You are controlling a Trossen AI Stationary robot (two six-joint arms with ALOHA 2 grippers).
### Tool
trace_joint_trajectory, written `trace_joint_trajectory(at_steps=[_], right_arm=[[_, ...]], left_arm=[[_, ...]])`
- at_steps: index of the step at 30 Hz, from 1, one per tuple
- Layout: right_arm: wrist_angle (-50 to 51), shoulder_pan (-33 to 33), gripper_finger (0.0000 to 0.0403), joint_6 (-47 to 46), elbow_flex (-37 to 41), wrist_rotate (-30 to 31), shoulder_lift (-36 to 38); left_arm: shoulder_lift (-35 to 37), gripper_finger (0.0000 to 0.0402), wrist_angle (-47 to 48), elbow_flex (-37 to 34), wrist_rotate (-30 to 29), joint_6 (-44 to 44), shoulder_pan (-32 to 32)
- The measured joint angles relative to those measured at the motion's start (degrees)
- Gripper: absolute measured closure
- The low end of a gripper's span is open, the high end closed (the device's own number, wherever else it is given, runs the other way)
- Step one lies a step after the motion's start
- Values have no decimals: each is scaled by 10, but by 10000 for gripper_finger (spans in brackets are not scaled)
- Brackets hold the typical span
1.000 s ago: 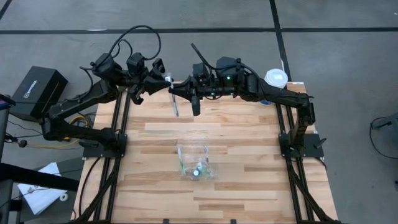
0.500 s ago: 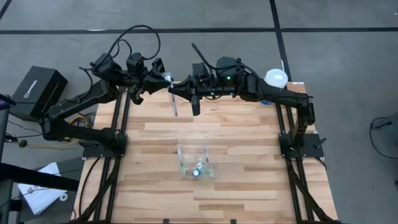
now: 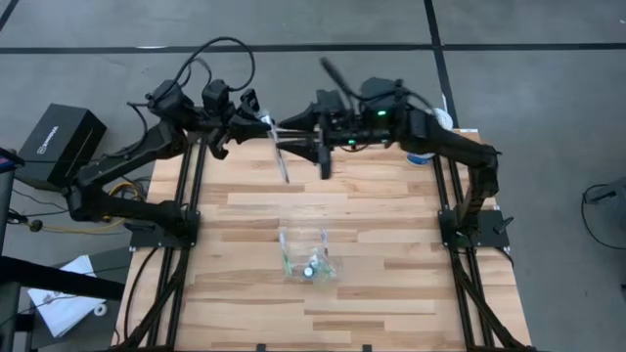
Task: Pick & Place toothbrushing station
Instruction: Put the purple toothbrush into the center transparent organizer
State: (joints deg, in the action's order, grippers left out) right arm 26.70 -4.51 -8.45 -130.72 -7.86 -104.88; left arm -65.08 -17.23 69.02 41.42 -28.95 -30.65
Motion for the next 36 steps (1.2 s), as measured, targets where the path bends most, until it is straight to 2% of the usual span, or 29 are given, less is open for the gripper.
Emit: trace_joint_trajectory(at_steps=[4, 6, 11, 15, 17, 21, 23, 32, 36], right_arm=[[59, 1, 158, 31, -45, 24, 7], [56, 0, 156, 47, -35, 46, 20], [80, -4, 167, 67, -35, 115, 66], [92, -4, 183, 93, -36, 190, 103], [98, -4, 190, 104, -35, 225, 119], [119, -4, 202, 106, -35, 267, 152], [135, -2, 206, 106, -35, 278, 162], [170, 31, 213, 102, -34, 327, 166], [184, 38, 208, 79, -35, 341, 157]], left_arm=[[0, 368, 4, 0, 35, -1, -25], [1, 368, 5, 0, 57, 0, -37], [0, 368, 12, 0, 106, 5, -51], [1, 368, 39, 0, 125, 34, -33], [5, 368, 82, 1, 99, 72, -7], [13, 368, 195, 1, -16, 187, 67], [13, 368, 222, 1, -73, 227, 108], [20, 368, 220, -47, -237, 262, 263], [28, 368, 171, -95, -303, 258, 318]])
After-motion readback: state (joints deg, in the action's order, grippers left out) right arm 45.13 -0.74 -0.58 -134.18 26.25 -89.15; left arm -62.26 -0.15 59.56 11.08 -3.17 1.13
